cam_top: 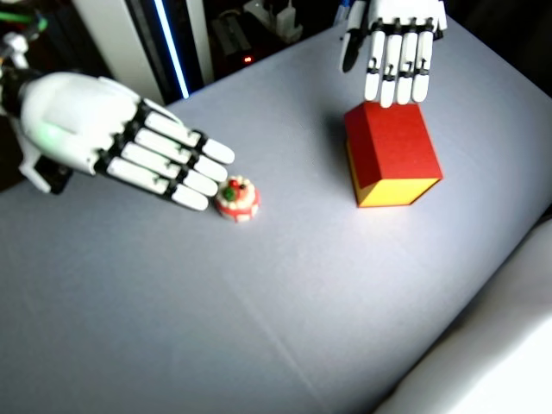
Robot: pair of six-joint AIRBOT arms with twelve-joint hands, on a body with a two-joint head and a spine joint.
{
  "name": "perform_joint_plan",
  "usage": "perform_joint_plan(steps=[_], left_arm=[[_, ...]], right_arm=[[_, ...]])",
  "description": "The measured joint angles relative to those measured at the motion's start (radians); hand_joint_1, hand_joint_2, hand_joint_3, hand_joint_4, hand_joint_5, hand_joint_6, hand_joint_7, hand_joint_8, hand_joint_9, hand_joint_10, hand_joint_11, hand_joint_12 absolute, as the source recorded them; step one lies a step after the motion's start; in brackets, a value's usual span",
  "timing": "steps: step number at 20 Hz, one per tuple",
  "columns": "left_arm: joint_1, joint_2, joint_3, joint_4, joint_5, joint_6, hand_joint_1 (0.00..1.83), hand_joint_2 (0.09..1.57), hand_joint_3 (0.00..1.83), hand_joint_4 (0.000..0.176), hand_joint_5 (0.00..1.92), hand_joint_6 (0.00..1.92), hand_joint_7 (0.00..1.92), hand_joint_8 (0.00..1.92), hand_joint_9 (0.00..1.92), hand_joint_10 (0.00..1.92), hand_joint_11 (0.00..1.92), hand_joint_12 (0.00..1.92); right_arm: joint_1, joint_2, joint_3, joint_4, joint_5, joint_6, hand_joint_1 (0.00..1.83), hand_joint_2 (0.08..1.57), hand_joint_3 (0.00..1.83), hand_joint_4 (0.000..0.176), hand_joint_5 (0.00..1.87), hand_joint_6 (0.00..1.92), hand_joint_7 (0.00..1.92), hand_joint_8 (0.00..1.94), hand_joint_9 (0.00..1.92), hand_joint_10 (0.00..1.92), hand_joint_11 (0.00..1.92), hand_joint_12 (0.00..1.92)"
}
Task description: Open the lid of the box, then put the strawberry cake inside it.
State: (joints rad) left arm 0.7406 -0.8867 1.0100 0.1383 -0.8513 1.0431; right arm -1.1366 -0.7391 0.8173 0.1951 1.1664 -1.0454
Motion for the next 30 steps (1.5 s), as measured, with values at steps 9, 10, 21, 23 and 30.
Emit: perform_joint_plan(steps=[9,10,21,23,30], left_arm=[[-0.024,-0.088,0.062,-0.082,0.021,0.012,0.62,1.13,0.00,0.140,0.00,0.00,0.00,0.00,0.00,0.00,0.00,0.00],[-0.028,-0.105,0.073,-0.095,0.029,0.014,0.69,1.13,0.00,0.157,0.00,0.00,0.00,0.00,0.00,0.00,0.00,0.00],[-0.052,-0.187,0.122,-0.171,0.052,0.034,0.79,1.16,0.01,0.176,0.00,0.00,0.00,0.00,0.00,0.00,0.00,0.00],[-0.056,-0.189,0.124,-0.178,0.052,0.034,0.76,1.18,0.01,0.176,0.00,0.00,0.00,0.00,0.00,0.00,0.00,0.00],[-0.067,-0.209,0.139,-0.211,0.019,0.034,0.78,1.21,0.01,0.138,0.00,0.00,0.00,0.00,0.00,0.00,0.00,0.00]], right_arm=[[0.006,-0.007,0.006,0.018,0.001,0.000,0.44,1.31,0.02,0.000,0.00,0.00,0.00,0.00,0.00,0.00,0.00,0.00],[0.006,-0.009,0.006,0.018,0.002,0.001,0.45,1.31,0.01,0.000,0.00,0.00,0.00,0.00,0.00,0.00,0.00,0.00],[-0.001,-0.014,0.010,0.022,0.001,0.014,0.47,1.32,0.00,0.000,0.00,0.00,0.00,0.00,0.00,0.00,0.00,0.00],[-0.001,-0.015,0.010,0.022,0.000,0.015,0.46,1.32,0.00,0.000,0.00,0.00,0.00,0.00,0.00,0.00,0.00,0.00],[-0.002,-0.019,0.011,0.024,0.001,0.020,0.53,1.32,0.00,0.000,0.00,0.00,0.00,0.00,0.00,0.00,0.00,0.00]])
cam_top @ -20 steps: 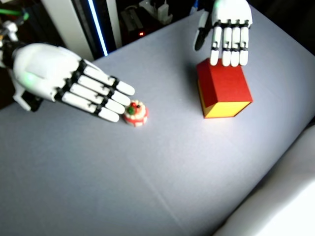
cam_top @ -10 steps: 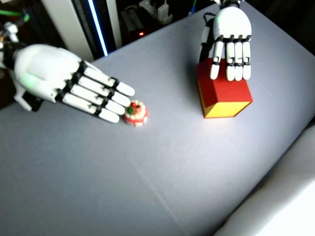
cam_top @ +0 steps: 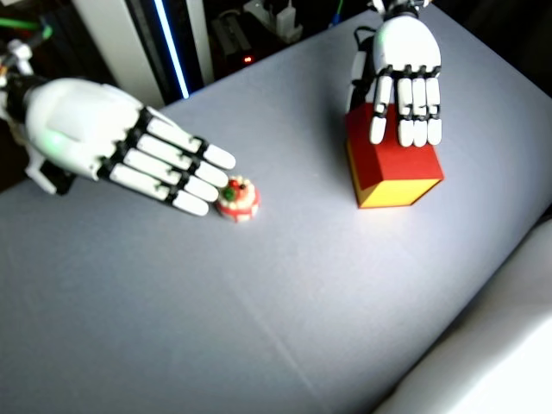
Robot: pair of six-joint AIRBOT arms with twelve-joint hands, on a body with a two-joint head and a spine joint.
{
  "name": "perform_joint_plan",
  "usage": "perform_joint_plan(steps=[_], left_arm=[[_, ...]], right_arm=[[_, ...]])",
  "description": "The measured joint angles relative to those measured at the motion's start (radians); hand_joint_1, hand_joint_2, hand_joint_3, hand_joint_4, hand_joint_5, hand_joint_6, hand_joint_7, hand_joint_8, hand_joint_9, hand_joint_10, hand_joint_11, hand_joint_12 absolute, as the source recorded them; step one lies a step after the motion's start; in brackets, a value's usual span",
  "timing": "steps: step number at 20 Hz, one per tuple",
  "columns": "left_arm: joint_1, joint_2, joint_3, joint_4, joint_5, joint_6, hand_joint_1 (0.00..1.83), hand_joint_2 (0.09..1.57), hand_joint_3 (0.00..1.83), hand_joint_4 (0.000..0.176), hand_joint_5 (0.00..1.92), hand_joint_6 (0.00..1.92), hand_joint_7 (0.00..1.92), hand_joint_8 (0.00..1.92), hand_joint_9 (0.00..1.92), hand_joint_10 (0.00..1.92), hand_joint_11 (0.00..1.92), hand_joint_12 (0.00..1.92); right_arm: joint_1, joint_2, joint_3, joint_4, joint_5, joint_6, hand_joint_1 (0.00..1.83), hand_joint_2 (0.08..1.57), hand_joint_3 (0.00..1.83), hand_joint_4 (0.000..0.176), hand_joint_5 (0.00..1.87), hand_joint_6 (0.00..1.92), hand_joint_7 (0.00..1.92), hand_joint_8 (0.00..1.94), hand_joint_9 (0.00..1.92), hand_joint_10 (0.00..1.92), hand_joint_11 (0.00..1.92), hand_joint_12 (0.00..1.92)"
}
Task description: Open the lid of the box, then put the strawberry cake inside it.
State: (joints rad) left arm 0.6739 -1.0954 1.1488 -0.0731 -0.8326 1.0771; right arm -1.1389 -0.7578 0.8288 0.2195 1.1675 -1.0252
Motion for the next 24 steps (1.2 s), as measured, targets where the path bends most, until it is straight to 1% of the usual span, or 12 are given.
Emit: perform_joint_plan(steps=[1,4,8,9,10,14,15,16,17,18,22,24], left_arm=[[0.000,0.000,0.000,-0.008,-0.009,0.000,0.78,1.21,0.01,0.138,0.00,0.00,0.00,0.00,0.00,0.00,0.00,0.00],[0.000,0.000,0.000,-0.027,-0.050,-0.001,0.76,1.22,0.00,0.078,0.00,0.00,0.00,0.00,0.00,0.00,0.00,0.00],[0.003,0.003,0.000,-0.050,-0.113,-0.030,0.60,1.34,0.03,0.125,0.00,0.00,0.00,0.00,0.00,0.00,0.00,0.00],[0.004,0.005,0.000,-0.056,-0.127,-0.041,0.60,1.34,0.03,0.125,0.00,0.00,0.00,0.00,0.00,0.00,0.00,0.00],[0.004,0.008,0.005,-0.062,-0.145,-0.057,0.69,1.33,0.01,0.101,0.00,0.00,0.00,0.00,0.00,0.00,0.00,0.00],[0.004,0.023,0.012,-0.122,-0.208,-0.061,0.64,1.32,0.00,0.116,0.00,0.00,0.00,0.00,0.00,0.00,0.04,0.02],[0.004,0.026,0.013,-0.132,-0.215,-0.064,0.62,1.33,0.00,0.127,0.00,0.00,0.00,0.00,0.00,0.00,0.01,0.37],[0.004,0.028,0.017,-0.140,-0.229,-0.072,0.61,1.33,0.00,0.115,0.00,0.00,0.00,0.00,0.00,0.00,0.00,0.67],[0.004,0.028,0.023,-0.151,-0.242,-0.082,0.59,1.35,0.00,0.095,0.00,0.00,0.00,0.00,0.00,0.00,0.00,0.18],[0.004,0.028,0.030,-0.168,-0.260,-0.095,0.56,1.36,0.00,0.111,0.00,0.00,0.00,0.00,0.00,0.00,0.00,0.04],[0.005,0.028,0.052,-0.235,-0.313,-0.140,0.41,1.39,0.01,0.057,0.00,0.00,0.00,0.00,0.00,0.00,0.00,0.00],[0.025,0.030,0.058,-0.283,-0.345,-0.145,0.49,1.40,0.01,0.054,0.00,0.00,0.00,0.00,0.00,0.00,0.00,0.00]], right_arm=[[0.000,0.000,0.000,0.001,0.000,0.000,0.53,1.32,0.00,0.000,0.00,0.00,0.00,0.00,0.00,0.00,0.00,0.00],[-0.003,0.000,0.001,0.004,0.000,0.001,0.50,1.32,0.00,0.000,0.00,0.00,0.00,0.00,0.00,0.00,0.00,0.00],[-0.011,-0.003,0.001,0.010,0.002,0.003,0.53,1.32,0.00,0.000,0.00,0.00,0.00,0.00,0.00,0.00,0.00,0.00],[-0.011,-0.005,0.001,0.013,0.002,0.003,0.53,1.32,0.00,0.000,0.00,0.00,0.00,0.00,0.00,0.00,0.00,0.00],[-0.011,-0.005,0.001,0.014,0.002,0.003,0.55,1.32,0.00,0.000,0.00,0.00,0.00,0.00,0.00,0.00,0.00,0.00],[-0.014,-0.005,0.001,0.020,0.003,0.005,0.55,1.32,0.00,0.000,0.00,0.00,0.00,0.00,0.00,0.00,0.00,0.00],[-0.014,-0.005,0.001,0.023,0.003,0.006,0.55,1.33,0.00,0.000,0.00,0.00,0.00,0.00,0.00,0.00,0.00,0.00],[-0.014,-0.006,0.001,0.024,0.003,0.006,0.55,1.33,0.00,0.000,0.00,0.00,0.00,0.00,0.00,0.00,0.00,0.00],[-0.014,-0.007,0.001,0.028,0.005,0.006,0.54,1.33,0.00,0.000,0.00,0.00,0.00,0.00,0.00,0.00,0.00,0.00],[-0.018,-0.007,0.001,0.027,0.008,0.006,0.53,1.33,0.00,0.000,0.00,0.00,0.00,0.00,0.00,0.00,0.00,0.00],[-0.024,-0.007,0.003,0.031,0.012,0.008,0.53,1.34,0.01,0.000,0.00,0.00,0.00,0.00,0.00,0.00,0.00,0.00],[-0.024,-0.011,0.005,0.032,0.014,0.010,0.51,1.35,0.01,0.000,0.00,0.00,0.00,0.00,0.00,0.00,0.00,0.00]])
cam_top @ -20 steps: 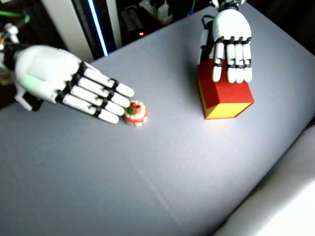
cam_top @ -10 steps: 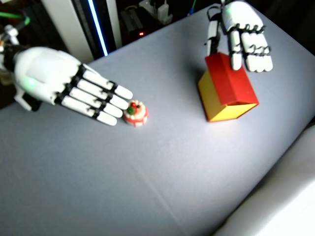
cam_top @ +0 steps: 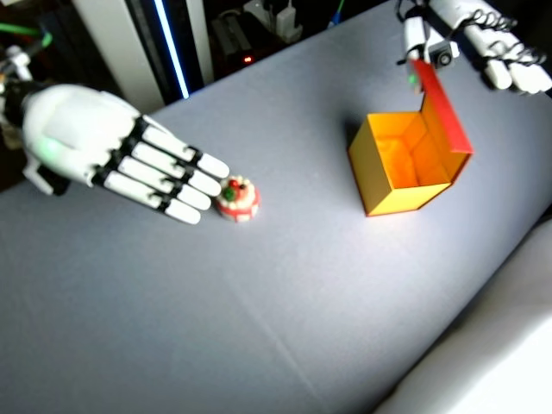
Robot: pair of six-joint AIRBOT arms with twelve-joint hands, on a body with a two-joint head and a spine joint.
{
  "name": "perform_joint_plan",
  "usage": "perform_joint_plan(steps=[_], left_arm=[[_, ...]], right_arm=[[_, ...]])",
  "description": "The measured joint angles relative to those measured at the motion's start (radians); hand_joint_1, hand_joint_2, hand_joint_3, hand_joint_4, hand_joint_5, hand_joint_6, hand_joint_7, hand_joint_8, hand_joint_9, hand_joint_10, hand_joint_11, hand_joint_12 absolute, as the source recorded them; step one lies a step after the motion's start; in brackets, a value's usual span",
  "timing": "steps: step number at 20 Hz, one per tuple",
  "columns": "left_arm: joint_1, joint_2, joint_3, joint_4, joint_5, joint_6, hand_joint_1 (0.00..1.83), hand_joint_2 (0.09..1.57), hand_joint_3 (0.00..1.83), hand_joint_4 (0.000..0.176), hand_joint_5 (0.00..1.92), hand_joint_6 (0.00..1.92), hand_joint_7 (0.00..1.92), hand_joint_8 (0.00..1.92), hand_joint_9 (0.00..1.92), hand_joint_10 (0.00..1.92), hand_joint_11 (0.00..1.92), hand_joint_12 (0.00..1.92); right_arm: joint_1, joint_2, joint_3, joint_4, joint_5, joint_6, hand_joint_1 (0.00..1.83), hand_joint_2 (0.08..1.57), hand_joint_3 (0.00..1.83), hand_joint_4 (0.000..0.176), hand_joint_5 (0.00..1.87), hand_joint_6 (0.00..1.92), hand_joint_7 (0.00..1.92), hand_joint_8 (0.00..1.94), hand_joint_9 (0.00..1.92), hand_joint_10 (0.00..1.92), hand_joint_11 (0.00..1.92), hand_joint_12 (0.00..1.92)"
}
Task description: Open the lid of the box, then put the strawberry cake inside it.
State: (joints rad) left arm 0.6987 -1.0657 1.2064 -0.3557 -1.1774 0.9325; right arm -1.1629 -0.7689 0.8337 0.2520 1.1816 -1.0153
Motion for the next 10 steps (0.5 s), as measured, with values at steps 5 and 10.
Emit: perform_joint_plan(steps=[5,10], left_arm=[[0.055,0.029,0.005,-0.114,-0.013,0.000,0.66,1.28,0.00,0.135,0.00,0.00,0.00,0.00,0.00,0.00,0.00,0.00],[0.092,0.068,-0.039,-0.021,-0.041,0.000,0.60,1.21,0.00,0.176,0.00,0.00,0.00,0.00,0.00,0.00,0.00,0.00]], right_arm=[[0.000,-0.001,0.000,-0.001,0.000,0.005,0.55,1.33,0.00,0.000,0.00,0.00,0.00,0.00,0.00,0.00,0.00,0.00],[0.000,-0.012,0.016,-0.014,0.001,0.036,0.63,1.28,0.00,0.000,0.00,0.00,0.00,0.00,0.00,0.00,0.02,0.01]])
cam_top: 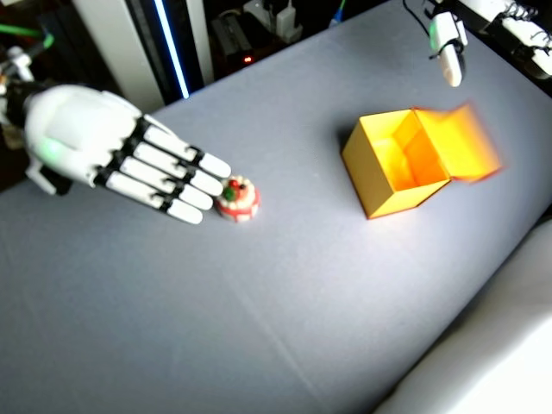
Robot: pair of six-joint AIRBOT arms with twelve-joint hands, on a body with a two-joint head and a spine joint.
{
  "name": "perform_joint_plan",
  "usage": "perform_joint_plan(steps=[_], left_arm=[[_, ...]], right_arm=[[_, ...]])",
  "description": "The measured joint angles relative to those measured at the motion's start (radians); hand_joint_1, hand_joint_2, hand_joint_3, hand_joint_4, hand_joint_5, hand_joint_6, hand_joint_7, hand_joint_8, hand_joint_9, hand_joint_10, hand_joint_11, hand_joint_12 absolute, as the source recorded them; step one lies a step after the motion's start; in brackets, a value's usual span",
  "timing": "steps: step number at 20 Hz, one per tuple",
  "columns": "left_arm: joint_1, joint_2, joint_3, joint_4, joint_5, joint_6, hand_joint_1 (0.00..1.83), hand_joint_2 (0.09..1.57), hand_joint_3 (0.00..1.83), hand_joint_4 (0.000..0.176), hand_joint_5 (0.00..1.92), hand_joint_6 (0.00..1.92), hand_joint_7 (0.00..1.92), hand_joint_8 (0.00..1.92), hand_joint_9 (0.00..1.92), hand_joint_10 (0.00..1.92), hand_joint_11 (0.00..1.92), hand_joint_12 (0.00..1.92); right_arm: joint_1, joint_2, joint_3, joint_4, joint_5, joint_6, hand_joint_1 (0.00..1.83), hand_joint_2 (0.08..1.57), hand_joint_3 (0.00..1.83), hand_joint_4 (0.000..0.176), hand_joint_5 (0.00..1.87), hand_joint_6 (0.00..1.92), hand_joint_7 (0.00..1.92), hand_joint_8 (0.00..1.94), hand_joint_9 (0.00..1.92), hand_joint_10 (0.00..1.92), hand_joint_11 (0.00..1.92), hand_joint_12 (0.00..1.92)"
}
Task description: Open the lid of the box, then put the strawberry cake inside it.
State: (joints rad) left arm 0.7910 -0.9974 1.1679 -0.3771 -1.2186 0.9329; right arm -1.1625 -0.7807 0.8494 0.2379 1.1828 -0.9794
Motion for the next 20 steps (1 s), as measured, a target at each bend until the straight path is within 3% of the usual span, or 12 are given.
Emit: perform_joint_plan(steps=[1,2,4,7,8,9,10,13,17,18,19,20], left_arm=[[0.011,0.011,-0.012,0.047,0.001,0.000,0.63,1.22,0.00,0.176,0.00,0.00,0.00,0.00,0.00,0.00,0.00,0.00],[0.017,0.021,-0.022,0.073,0.008,0.000,0.68,1.24,0.00,0.150,0.00,0.00,0.00,0.00,0.00,0.00,0.00,0.00],[0.028,0.043,-0.041,0.143,0.030,0.000,0.68,1.28,0.00,0.158,0.00,0.00,0.00,0.00,0.00,0.00,0.00,0.00],[0.048,0.080,-0.069,0.244,0.100,0.000,0.68,1.32,0.02,0.091,0.00,0.00,0.00,0.00,0.00,0.00,0.00,0.00],[0.048,0.091,-0.080,0.274,0.135,-0.003,0.70,1.32,0.01,0.096,0.01,0.00,0.00,0.00,0.00,0.00,0.00,0.00],[0.048,0.094,-0.081,0.305,0.156,-0.003,0.66,1.33,0.02,0.085,0.01,0.00,0.00,0.00,0.00,0.00,0.00,0.00],[0.048,0.100,-0.092,0.327,0.180,-0.004,0.66,1.33,0.01,0.103,0.00,0.00,0.00,0.00,0.00,0.00,0.00,0.00],[0.050,0.116,-0.110,0.383,0.233,-0.005,0.67,1.34,0.01,0.082,0.04,0.01,0.00,0.00,0.00,0.00,0.00,0.00],[0.062,0.135,-0.118,0.394,0.246,-0.006,0.70,1.31,0.00,0.045,0.08,0.02,0.00,0.00,0.00,0.00,0.00,0.00],[0.062,0.135,-0.118,0.397,0.248,-0.006,0.69,1.32,0.00,0.036,0.08,0.02,0.00,0.00,0.00,0.00,0.00,0.00],[0.062,0.135,-0.118,0.399,0.249,-0.007,0.70,1.31,0.00,0.037,0.08,0.02,0.00,0.00,0.00,0.00,0.00,0.00],[0.062,0.135,-0.118,0.400,0.248,-0.008,0.68,1.32,0.00,0.050,0.06,0.01,0.00,0.00,0.00,0.00,0.00,0.00]], right_arm=[[0.014,-0.002,0.004,-0.006,-0.014,0.003,0.61,1.28,0.00,0.000,0.00,0.00,0.00,0.00,0.00,0.00,0.03,0.02],[0.028,-0.006,0.010,-0.013,-0.026,0.005,0.62,1.27,0.00,0.000,0.00,0.00,0.00,0.00,0.00,0.00,0.01,0.01],[0.077,-0.023,0.039,-0.046,-0.061,0.029,0.66,1.25,0.00,0.000,0.00,0.00,0.00,0.00,0.01,0.01,0.00,0.00],[0.143,-0.063,0.079,-0.095,-0.153,0.060,0.63,1.26,0.00,0.000,0.00,0.00,0.00,0.00,0.00,0.00,0.02,0.01],[0.163,-0.078,0.094,-0.116,-0.193,0.062,0.69,1.24,0.00,0.000,0.00,0.00,0.01,0.01,0.04,0.02,0.05,0.03],[0.177,-0.091,0.105,-0.124,-0.220,0.064,0.76,1.18,0.02,0.000,0.04,0.00,0.07,0.01,0.08,0.06,0.01,0.32],[0.193,-0.106,0.117,-0.130,-0.245,0.066,0.80,1.16,0.02,0.000,0.07,0.00,0.10,0.01,0.10,0.08,0.00,0.56],[0.236,-0.144,0.154,-0.144,-0.332,0.065,0.88,1.14,0.00,0.000,0.12,0.01,0.16,0.01,0.17,0.12,0.00,1.19],[0.277,-0.193,0.198,-0.157,-0.423,0.066,1.03,1.17,0.00,0.000,0.20,0.02,0.29,0.02,0.13,0.47,0.00,1.47],[0.285,-0.207,0.208,-0.160,-0.441,0.066,1.11,1.18,0.00,0.000,0.31,0.07,0.52,0.15,0.24,0.81,0.00,1.64],[0.290,-0.220,0.220,-0.164,-0.455,0.066,1.16,1.19,0.00,0.000,0.41,0.16,0.60,0.41,0.36,1.05,0.14,1.68],[0.303,-0.235,0.236,-0.160,-0.469,0.067,1.20,1.23,0.00,0.000,0.57,1.13,0.84,1.11,0.74,1.20,0.54,1.68]])
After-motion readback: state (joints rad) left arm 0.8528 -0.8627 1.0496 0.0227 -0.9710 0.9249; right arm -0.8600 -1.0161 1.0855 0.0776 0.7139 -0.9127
